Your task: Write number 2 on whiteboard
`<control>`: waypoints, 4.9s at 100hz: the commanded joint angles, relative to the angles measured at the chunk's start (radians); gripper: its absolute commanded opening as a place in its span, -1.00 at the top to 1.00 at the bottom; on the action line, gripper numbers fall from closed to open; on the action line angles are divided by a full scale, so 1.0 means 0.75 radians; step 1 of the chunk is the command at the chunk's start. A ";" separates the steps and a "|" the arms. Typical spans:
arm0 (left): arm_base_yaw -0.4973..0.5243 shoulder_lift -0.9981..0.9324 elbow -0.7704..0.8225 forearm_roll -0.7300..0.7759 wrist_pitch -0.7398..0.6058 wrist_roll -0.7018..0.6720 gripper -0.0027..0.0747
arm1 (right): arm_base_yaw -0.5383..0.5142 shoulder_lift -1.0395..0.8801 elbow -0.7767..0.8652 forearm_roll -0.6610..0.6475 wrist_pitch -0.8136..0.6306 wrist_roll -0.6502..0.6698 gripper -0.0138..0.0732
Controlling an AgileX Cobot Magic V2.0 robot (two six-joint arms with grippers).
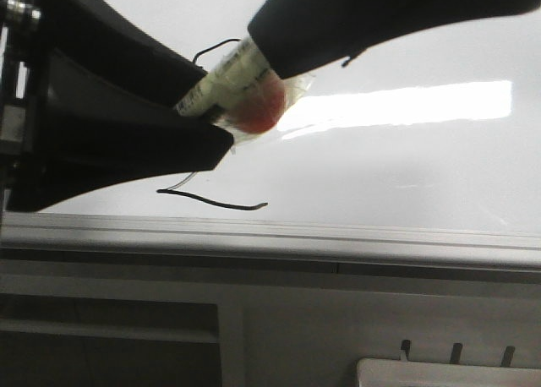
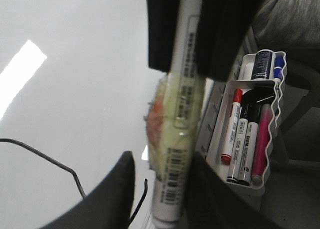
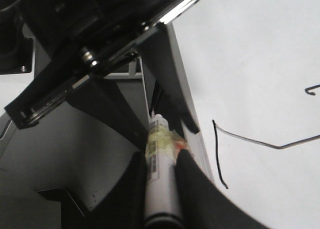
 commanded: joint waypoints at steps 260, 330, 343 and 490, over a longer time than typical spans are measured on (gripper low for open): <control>0.432 -0.256 -0.111 -1.361 0.361 -0.018 0.33 | 0.002 -0.253 -0.037 0.206 -0.641 -0.012 0.39; 0.432 -0.991 0.198 -0.903 0.314 -0.018 0.98 | 0.002 -1.091 0.671 0.279 -0.701 -0.012 0.84; 0.432 -1.043 0.224 -0.891 0.320 -0.018 0.98 | 0.002 -1.193 0.745 0.285 -0.703 -0.012 0.84; 1.167 -1.471 0.597 -0.707 0.498 -0.018 0.98 | 0.002 -1.210 0.759 0.285 -0.703 -0.012 0.85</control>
